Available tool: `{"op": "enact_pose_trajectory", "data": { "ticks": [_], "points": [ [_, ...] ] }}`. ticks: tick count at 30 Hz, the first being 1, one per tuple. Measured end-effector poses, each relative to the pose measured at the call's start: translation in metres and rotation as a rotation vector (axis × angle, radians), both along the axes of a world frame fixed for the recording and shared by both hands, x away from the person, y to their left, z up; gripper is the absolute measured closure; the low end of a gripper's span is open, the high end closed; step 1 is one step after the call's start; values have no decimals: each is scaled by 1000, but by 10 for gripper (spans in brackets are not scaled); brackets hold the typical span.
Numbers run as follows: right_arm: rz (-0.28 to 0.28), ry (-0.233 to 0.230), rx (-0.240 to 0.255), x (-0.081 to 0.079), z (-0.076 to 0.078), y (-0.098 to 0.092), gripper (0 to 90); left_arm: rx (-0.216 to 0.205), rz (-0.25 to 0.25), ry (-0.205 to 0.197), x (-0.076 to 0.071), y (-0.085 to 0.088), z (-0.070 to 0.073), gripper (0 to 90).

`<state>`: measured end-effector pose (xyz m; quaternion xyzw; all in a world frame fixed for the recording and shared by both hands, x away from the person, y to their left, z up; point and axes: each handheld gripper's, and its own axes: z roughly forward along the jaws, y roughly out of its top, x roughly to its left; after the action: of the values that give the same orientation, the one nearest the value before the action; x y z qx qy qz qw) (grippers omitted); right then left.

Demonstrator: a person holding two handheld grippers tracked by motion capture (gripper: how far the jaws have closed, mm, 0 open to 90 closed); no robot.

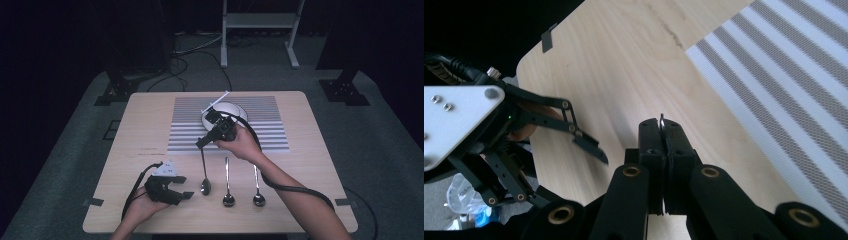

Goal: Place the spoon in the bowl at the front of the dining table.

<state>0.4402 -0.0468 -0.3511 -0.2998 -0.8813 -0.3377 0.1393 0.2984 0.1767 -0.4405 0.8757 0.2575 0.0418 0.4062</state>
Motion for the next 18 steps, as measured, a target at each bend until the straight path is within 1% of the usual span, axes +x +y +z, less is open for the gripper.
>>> {"op": "enact_pose_trajectory", "data": {
  "ticks": [1, 2, 4, 5, 7, 8, 10, 11, 12, 15, 18],
  "points": [
    [0, 0, 0, 0, 0, 0, 882, 3, 11, -2, 1, 2, 0, 334],
    [-15, -1, 6, 3, 3, -3, 883, 7, 25, -3, 2, 4, 0, 281],
    [-21, -1, 8, 5, 4, -4, 882, -1, 41, 2, 4, 7, -1, 275],
    [-32, -8, 11, 8, 7, -6, 883, 6, 61, -4, 6, 10, 0, 240],
    [-35, -9, 15, 9, 8, -7, 882, 3, 69, -5, 7, 12, 0, 223],
    [-45, -14, 19, 12, 11, -8, 882, -1, 86, -8, 8, 15, 1, 194],
    [-48, -15, 22, 13, 12, -8, 882, -4, 94, -5, 8, 17, 1, 179],
    [-57, -11, 27, 16, 15, -9, 882, -4, 109, -4, 10, 20, 1, 172],
    [-57, -15, 28, 17, 15, -9, 882, -4, 109, -4, 10, 20, 1, 164],
    [-66, -14, 33, 21, 18, -10, 882, -10, 140, 5, 12, 25, 0, 125],
    [-73, -18, 37, 23, 20, -11, 882, -15, 145, 6, 13, 26, 0, 98]
  ]
}}
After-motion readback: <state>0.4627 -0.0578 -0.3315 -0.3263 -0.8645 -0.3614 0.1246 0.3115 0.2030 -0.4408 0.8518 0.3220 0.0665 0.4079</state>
